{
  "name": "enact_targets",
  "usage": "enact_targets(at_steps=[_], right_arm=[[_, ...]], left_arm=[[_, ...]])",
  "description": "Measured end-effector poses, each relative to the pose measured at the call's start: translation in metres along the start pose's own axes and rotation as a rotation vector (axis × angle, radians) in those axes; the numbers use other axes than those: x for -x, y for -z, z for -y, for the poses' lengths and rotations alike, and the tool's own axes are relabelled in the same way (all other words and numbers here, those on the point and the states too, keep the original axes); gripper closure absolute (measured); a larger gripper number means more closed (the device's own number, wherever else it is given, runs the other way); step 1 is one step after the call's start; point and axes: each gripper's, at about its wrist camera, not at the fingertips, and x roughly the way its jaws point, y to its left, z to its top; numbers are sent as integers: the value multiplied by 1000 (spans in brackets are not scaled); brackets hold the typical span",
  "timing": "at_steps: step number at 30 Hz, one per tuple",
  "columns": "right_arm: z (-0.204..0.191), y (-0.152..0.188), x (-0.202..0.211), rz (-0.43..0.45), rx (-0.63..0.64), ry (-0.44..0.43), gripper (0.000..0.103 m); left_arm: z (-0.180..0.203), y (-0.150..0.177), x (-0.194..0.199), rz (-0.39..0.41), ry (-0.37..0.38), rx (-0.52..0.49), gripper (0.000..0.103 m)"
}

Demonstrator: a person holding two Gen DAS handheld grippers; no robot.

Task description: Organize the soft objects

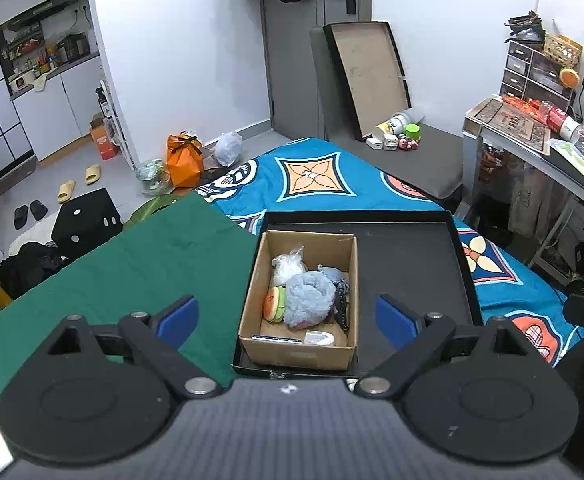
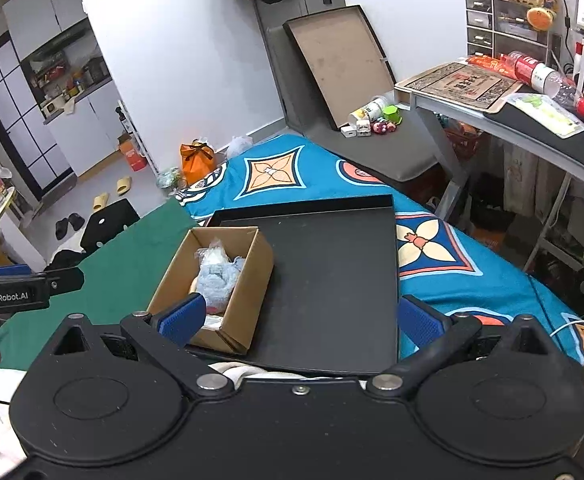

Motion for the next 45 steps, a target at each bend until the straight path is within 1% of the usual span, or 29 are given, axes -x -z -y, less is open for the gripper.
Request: enact_targets(at_steps=[3, 7, 11, 14, 17, 29, 40, 43, 45], right_arm=[[-2, 1, 4, 10, 0, 3, 0], [-3, 4, 4, 12, -4, 18, 0], [-5, 4, 3, 12, -13, -8, 0], [-7, 4, 2, 13, 2, -6, 0], [-8, 3, 2, 13, 2, -6, 0], [-10, 2, 3, 8, 19, -7, 0], [-10, 1, 3, 2, 18, -5, 0], [-12, 2, 2, 3, 33, 17, 0], [-12, 2, 1, -1, 25, 8, 0]], left_arm=[[3, 2, 4, 7, -2, 0, 9], [1, 6, 5, 5, 0, 36, 9], [0, 9, 7, -6, -9, 38, 9], [-4, 9, 9, -12, -12, 62, 9], [-5, 8, 8, -17, -25, 59, 9], [0, 7, 7, -14, 16, 45, 9], [2, 6, 5, -23, 12, 35, 9], [3, 7, 4, -24, 14, 34, 9], [4, 7, 4, -22, 8, 28, 9]])
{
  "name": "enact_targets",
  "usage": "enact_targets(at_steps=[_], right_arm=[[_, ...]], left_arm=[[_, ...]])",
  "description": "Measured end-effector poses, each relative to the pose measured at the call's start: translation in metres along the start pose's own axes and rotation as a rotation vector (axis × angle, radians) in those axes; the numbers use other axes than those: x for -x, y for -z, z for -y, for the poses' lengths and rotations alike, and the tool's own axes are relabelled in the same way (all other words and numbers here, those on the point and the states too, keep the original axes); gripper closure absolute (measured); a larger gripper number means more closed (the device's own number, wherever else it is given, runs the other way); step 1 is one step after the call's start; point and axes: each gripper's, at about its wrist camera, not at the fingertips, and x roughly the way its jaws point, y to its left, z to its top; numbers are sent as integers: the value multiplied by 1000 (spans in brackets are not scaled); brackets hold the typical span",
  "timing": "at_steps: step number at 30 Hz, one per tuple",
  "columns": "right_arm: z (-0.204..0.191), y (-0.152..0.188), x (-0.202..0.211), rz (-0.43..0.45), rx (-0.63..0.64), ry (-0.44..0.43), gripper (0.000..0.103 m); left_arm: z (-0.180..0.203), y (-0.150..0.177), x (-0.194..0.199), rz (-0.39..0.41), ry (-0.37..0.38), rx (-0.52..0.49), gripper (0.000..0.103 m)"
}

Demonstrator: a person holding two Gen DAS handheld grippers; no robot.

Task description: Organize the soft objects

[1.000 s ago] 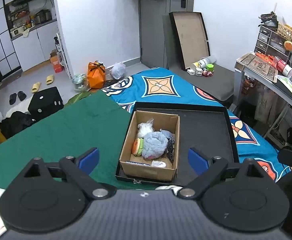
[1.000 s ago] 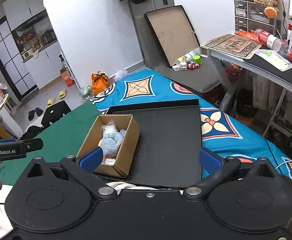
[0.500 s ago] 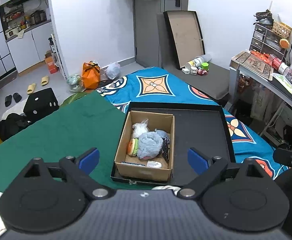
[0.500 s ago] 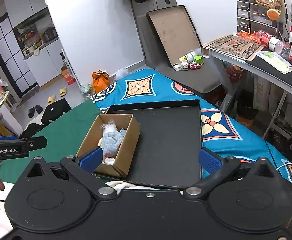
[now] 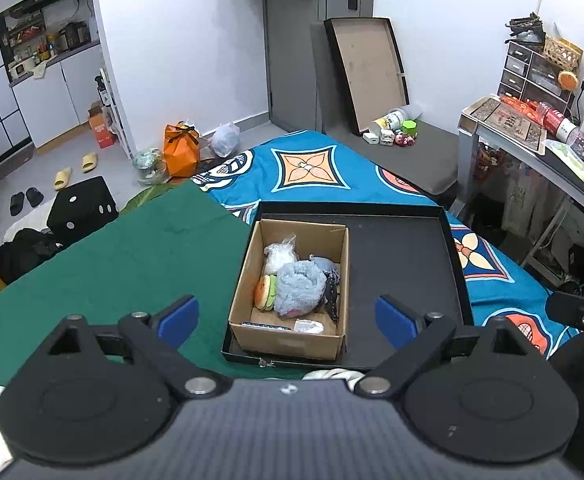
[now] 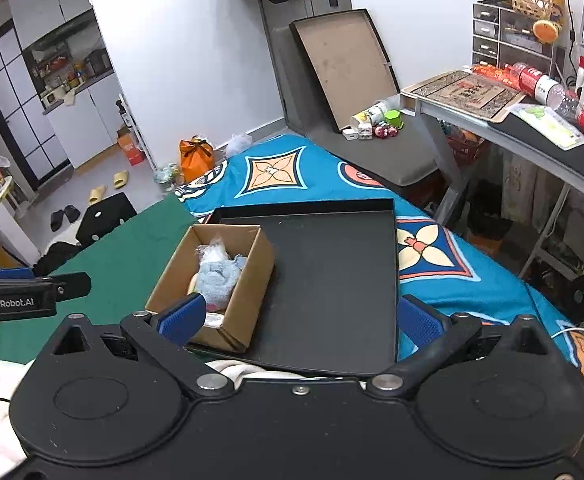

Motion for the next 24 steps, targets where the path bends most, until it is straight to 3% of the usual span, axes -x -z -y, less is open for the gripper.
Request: enact_targets(at_steps=[24], right_arm=[[-2, 0, 0, -7, 4, -3, 0]], left_arm=[[0, 1, -2, -4, 3, -3, 9]])
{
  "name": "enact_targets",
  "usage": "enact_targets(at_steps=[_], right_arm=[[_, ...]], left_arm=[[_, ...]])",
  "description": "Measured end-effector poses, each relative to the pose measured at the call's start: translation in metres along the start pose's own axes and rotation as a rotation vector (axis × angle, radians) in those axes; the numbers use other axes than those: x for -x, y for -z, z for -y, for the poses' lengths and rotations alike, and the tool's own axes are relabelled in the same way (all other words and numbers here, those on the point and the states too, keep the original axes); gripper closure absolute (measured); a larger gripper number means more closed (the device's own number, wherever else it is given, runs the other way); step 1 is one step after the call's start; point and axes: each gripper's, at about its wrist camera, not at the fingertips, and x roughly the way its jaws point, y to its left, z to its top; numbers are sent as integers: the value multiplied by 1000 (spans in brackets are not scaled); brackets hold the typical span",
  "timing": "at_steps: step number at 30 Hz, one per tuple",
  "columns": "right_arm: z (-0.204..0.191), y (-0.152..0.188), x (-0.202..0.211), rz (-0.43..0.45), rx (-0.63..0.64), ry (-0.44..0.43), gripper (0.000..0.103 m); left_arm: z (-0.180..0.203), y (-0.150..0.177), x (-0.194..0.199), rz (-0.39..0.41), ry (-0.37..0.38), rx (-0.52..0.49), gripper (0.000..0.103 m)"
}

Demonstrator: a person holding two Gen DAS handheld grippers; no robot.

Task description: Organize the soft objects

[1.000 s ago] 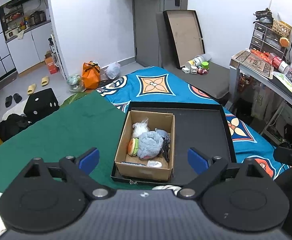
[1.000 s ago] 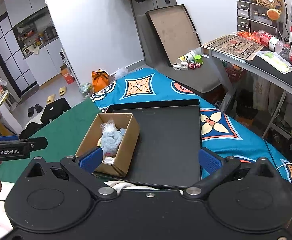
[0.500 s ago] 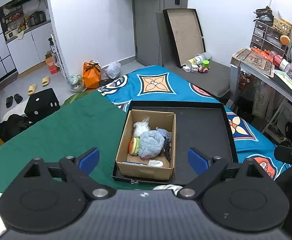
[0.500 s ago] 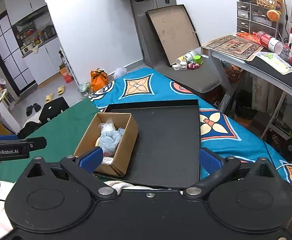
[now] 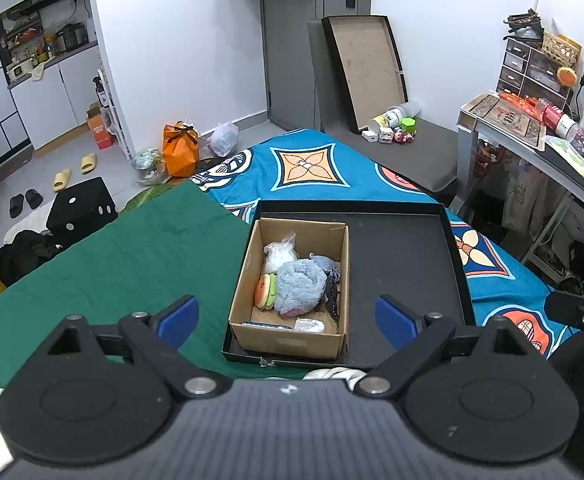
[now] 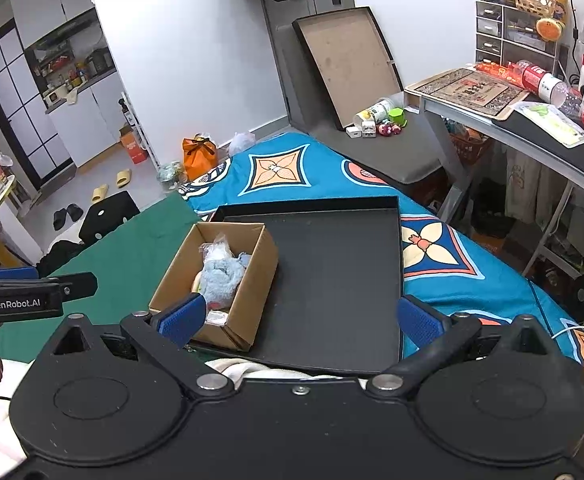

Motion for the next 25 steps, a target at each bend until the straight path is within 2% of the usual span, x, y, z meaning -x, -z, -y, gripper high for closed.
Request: enact_targets(at_steps=[25], right_arm=[[2, 3, -12, -31, -4, -7, 0]], left_arm=[[3, 0, -8, -29, -2, -16, 9]])
